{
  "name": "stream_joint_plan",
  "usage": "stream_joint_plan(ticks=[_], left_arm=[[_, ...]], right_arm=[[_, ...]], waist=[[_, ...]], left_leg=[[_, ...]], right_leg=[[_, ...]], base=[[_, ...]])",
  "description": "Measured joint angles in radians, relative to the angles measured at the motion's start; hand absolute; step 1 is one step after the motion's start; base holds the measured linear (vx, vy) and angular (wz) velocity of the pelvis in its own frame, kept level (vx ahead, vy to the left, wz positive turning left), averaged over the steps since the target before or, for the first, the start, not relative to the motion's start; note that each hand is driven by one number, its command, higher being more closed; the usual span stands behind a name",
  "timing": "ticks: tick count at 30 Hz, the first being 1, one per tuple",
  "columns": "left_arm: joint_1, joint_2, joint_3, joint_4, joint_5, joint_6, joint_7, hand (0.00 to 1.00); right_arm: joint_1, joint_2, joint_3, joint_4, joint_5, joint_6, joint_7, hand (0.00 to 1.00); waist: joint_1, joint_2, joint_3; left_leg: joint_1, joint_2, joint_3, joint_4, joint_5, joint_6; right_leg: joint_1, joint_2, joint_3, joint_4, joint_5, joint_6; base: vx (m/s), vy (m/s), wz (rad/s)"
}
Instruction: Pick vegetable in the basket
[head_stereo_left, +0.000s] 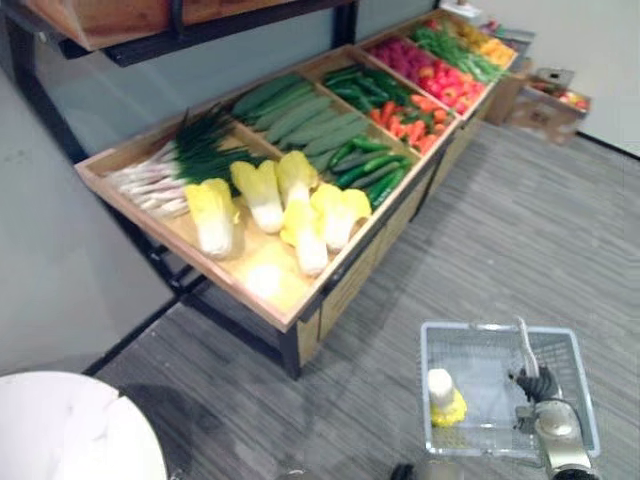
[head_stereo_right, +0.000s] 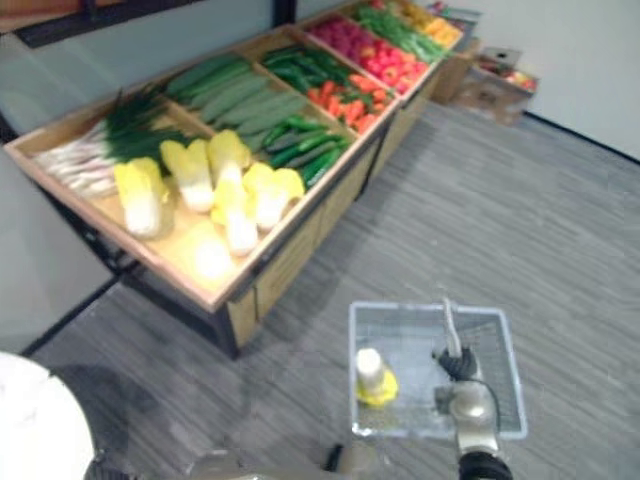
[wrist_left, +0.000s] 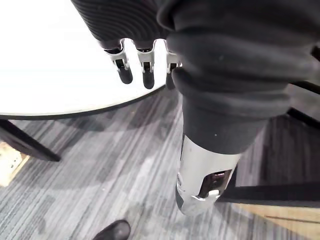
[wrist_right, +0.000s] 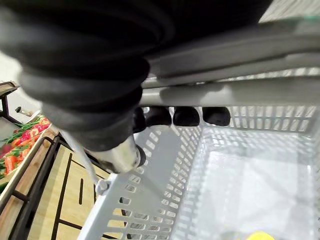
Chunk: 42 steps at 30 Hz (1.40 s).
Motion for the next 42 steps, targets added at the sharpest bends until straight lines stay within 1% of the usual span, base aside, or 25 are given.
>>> stream_joint_plan(ticks=[2, 4, 5, 6, 11, 13, 14, 15, 16, 17, 18, 19, 22, 23, 24, 25, 27, 31, 33, 35, 36, 37, 38, 39, 42], left_arm=[[-0.006, -0.009, 0.005, 0.002, 0.001, 0.002, -0.004, 0.00], [-0.017, -0.033, 0.005, 0.001, 0.001, 0.001, -0.005, 0.00], [-0.036, -0.043, 0.004, 0.009, 0.000, 0.002, -0.005, 0.00], [-0.042, -0.048, -0.007, 0.008, 0.000, 0.001, -0.005, 0.00], [-0.042, -0.055, -0.042, 0.013, 0.003, 0.001, -0.001, 0.00], [-0.040, -0.057, -0.043, 0.020, 0.004, 0.002, 0.002, 0.00], [-0.041, -0.059, -0.043, 0.020, 0.003, 0.002, 0.005, 0.00], [-0.037, -0.063, -0.043, 0.026, 0.003, 0.001, 0.006, 0.00], [-0.037, -0.064, -0.044, 0.034, 0.003, -0.001, 0.007, 0.00], [-0.035, -0.071, -0.052, 0.047, 0.001, -0.003, 0.008, 0.00], [-0.024, -0.085, -0.074, 0.055, 0.000, -0.006, 0.009, 0.00], [-0.009, -0.103, -0.087, 0.057, 0.000, -0.011, 0.009, 0.00], [0.018, -0.114, -0.111, 0.057, -0.005, -0.017, 0.009, 0.00], [0.017, -0.114, -0.111, 0.056, -0.005, -0.018, 0.009, 0.00], [0.018, -0.115, -0.112, 0.056, -0.006, -0.018, 0.009, 0.00], [0.014, -0.113, -0.112, 0.055, -0.006, -0.018, 0.009, 0.00], [-0.003, -0.113, -0.114, 0.052, -0.006, -0.019, 0.008, 0.00], [-0.035, -0.113, -0.124, 0.044, -0.008, -0.020, 0.008, 0.00], [-0.034, -0.112, -0.123, 0.037, -0.010, -0.020, 0.008, 0.00], [-0.031, -0.113, -0.124, 0.037, -0.017, -0.020, 0.008, 0.00], [-0.031, -0.111, -0.124, 0.037, -0.017, -0.019, 0.008, 0.00], [-0.032, -0.107, -0.127, 0.036, -0.017, -0.020, 0.008, 0.00], [-0.034, -0.098, -0.146, 0.036, -0.016, -0.020, 0.008, 0.00], [-0.033, -0.093, -0.155, 0.036, -0.016, -0.020, 0.007, 0.00], [-0.024, -0.042, -0.180, 0.011, -0.017, -0.018, 0.008, 0.00]], right_arm=[[-0.017, 0.007, 0.039, -0.001, 0.000, 0.000, 0.001, 1.00], [-0.011, 0.007, 0.058, -0.003, 0.000, 0.000, 0.000, 1.00], [-0.010, 0.003, 0.073, -0.003, 0.000, 0.004, 0.001, 1.00], [0.006, 0.006, 0.083, -0.003, 0.000, 0.005, 0.001, 1.00], [0.055, 0.007, 0.133, -0.083, 0.000, 0.011, 0.000, 1.00], [0.071, 0.007, 0.144, -0.107, 0.000, 0.008, 0.000, 1.00], [0.084, 0.005, 0.146, -0.128, 0.001, 0.006, 0.000, 1.00], [0.083, 0.001, 0.150, -0.136, 0.001, 0.005, 0.000, 1.00], [0.083, -0.003, 0.151, -0.139, 0.001, 0.005, 0.000, 1.00], [0.084, -0.015, 0.151, -0.139, 0.000, 0.005, -0.001, 1.00], [0.081, -0.037, 0.150, -0.141, 0.001, 0.005, -0.001, 1.00], [0.079, -0.056, 0.149, -0.144, 0.001, 0.005, -0.002, 1.00], [0.076, -0.073, 0.146, -0.151, 0.000, 0.005, -0.003, 1.00], [0.076, -0.075, 0.143, -0.151, 0.000, 0.005, -0.003, 1.00], [0.074, -0.076, 0.137, -0.154, 0.000, 0.005, -0.004, 1.00], [0.071, -0.071, 0.138, -0.157, 0.000, 0.005, -0.005, 1.00], [0.069, -0.072, 0.133, -0.165, 0.000, 0.002, -0.008, 1.00], [0.042, -0.072, 0.110, -0.163, 0.000, 0.003, -0.024, 1.00], [0.009, -0.071, 0.112, -0.157, 0.000, 0.002, -0.025, 1.00], [-0.005, -0.070, 0.112, -0.151, 0.000, 0.002, -0.027, 1.00], [-0.007, -0.068, 0.110, -0.151, 0.001, 0.002, -0.032, 1.00], [-0.007, -0.062, 0.108, -0.151, 0.002, 0.002, -0.037, 1.00], [-0.008, -0.050, 0.109, -0.152, 0.002, 0.002, -0.043, 1.00], [-0.008, -0.039, 0.111, -0.151, 0.000, 0.002, -0.042, 1.00], [-0.005, -0.001, 0.115, -0.151, 0.000, 0.006, -0.042, 1.00]], waist=[[-0.002, -0.022, 0.003], [-0.002, -0.021, -0.002], [-0.002, -0.013, 0.005], [-0.004, -0.008, 0.004], [-0.002, 0.010, 0.005], [-0.004, 0.018, 0.011], [-0.004, 0.028, 0.019], [-0.002, 0.040, 0.030], [-0.004, 0.044, 0.032], [-0.001, 0.047, 0.035], [0.003, 0.051, 0.038], [0.014, 0.073, 0.036], [0.025, 0.116, 0.038], [0.026, 0.122, 0.039], [0.032, 0.133, 0.034], [0.040, 0.137, 0.031], [0.044, 0.122, 0.039], [0.052, 0.113, 0.043], [0.057, 0.112, 0.044], [0.062, 0.112, 0.044], [0.060, 0.109, 0.045], [0.055, 0.100, 0.051], [0.053, 0.089, 0.056], [0.054, 0.082, 0.061], [0.046, 0.044, 0.093]], left_leg=[[0.012, -0.011, 0.062, -0.022, 0.033, -0.007], [0.017, -0.024, 0.105, -0.073, 0.062, -0.021], [0.013, -0.015, 0.141, -0.081, 0.080, -0.028], [0.011, -0.010, 0.162, -0.092, 0.107, -0.031], [0.028, 0.059, 0.233, -0.066, 0.127, -0.053], [0.033, 0.101, 0.236, 0.005, 0.122, -0.055], [0.026, 0.136, 0.218, 0.079, 0.118, -0.052], [-0.005, 0.167, 0.144, 0.180, 0.118, -0.045], [-0.040, 0.171, 0.070, 0.234, 0.120, -0.038], [-0.090, 0.134, -0.091, 0.264, 0.084, -0.063], [-0.118, 0.067, -0.252, 0.239, 0.054, -0.089], [-0.130, 0.021, -0.337, 0.185, 0.051, -0.094], [-0.145, -0.028, -0.377, 0.018, 0.070, -0.086], [-0.146, -0.037, -0.387, -0.014, 0.080, -0.085], [-0.144, -0.050, -0.411, -0.064, 0.131, -0.087], [-0.132, -0.062, -0.402, -0.077, 0.150, -0.077], [-0.135, -0.082, -0.398, -0.068, 0.139, -0.059], [-0.131, -0.110, -0.379, -0.053, 0.119, -0.032], [-0.127, -0.120, -0.366, -0.026, 0.085, -0.019], [-0.128, -0.116, -0.350, 0.020, 0.037, -0.012], [-0.128, -0.115, -0.350, 0.049, 0.001, -0.001], [-0.127, -0.119, -0.348, 0.062, -0.014, 0.005], [-0.125, -0.125, -0.343, 0.093, -0.046, 0.016], [-0.121, -0.125, -0.332, 0.112, -0.072, 0.026], [-0.053, -0.145, -0.337, 0.140, -0.117, 0.062]], right_leg=[[0.003, 0.008, -0.025, -0.089, -0.007, 0.008], [0.033, 0.050, 0.003, -0.242, -0.003, 0.014], [0.042, 0.080, 0.030, -0.331, 0.028, 0.037], [0.043, 0.101, 0.050, -0.385, 0.054, 0.024], [0.055, 0.164, 0.066, -0.469, 0.080, 0.003], [0.078, 0.182, 0.061, -0.479, 0.081, -0.002], [0.096, 0.194, 0.057, -0.478, 0.072, -0.018], [0.116, 0.205, 0.065, -0.477, 0.067, -0.025], [0.123, 0.208, 0.070, -0.473, 0.067, -0.032], [0.124, 0.206, 0.089, -0.472, 0.068, -0.036], [0.123, 0.200, 0.111, -0.474, 0.068, -0.036], [0.116, 0.200, 0.133, -0.476, 0.069, -0.034], [0.104, 0.200, 0.150, -0.475, 0.073, -0.029], [0.102, 0.201, 0.152, -0.474, 0.074, -0.027], [0.094, 0.205, 0.159, -0.471, 0.074, -0.025], [0.094, 0.198, 0.179, -0.476, 0.079, -0.017], [0.100, 0.179, 0.178, -0.486, 0.090, 0.000], [0.107, 0.150, 0.192, -0.495, 0.093, 0.016], [0.105, 0.140, 0.227, -0.487, 0.086, 0.035], [0.083, 0.136, 0.252, -0.426, 0.051, 0.054], [0.049, 0.125, 0.262, -0.329, -0.002, 0.067], [0.030, 0.114, 0.263, -0.270, -0.031, 0.071], [-0.020, 0.094, 0.264, -0.138, -0.068, 0.077], [-0.092, 0.076, 0.264, 0.022, -0.073, 0.072], [-0.210, 0.025, 0.293, 0.342, -0.045, 0.064]], base=[[-0.16, -0.119, -1.13], [-0.15, -0.129, -0.99], [-0.12, -0.122, -0.81], [-0.18, -0.182, -0.76], [-0.11, -0.157, -0.53], [-0.04, -0.162, -0.31], [-0.02, -0.184, -0.27], [-0.01, -0.190, -0.26], [0.03, -0.181, -0.25], [0.04, -0.137, -0.33], [0.07, -0.096, -0.54], [0.07, -0.019, -0.57], [0.09, 0.049, -0.41], [0.11, 0.090, -0.16], [0.17, 0.154, -0.32], [0.19, 0.163, -0.31], [0.18, 0.143, -0.07], [0.17, 0.124, -0.06], [0.13, 0.096, -0.38], [0.11, 0.120, -0.38], [0.10, 0.153, -0.25], [0.08, 0.180, -0.12], [0.03, 0.160, -0.13], [0.02, 0.133, -0.14], [0.13, 0.083, 0.10]])
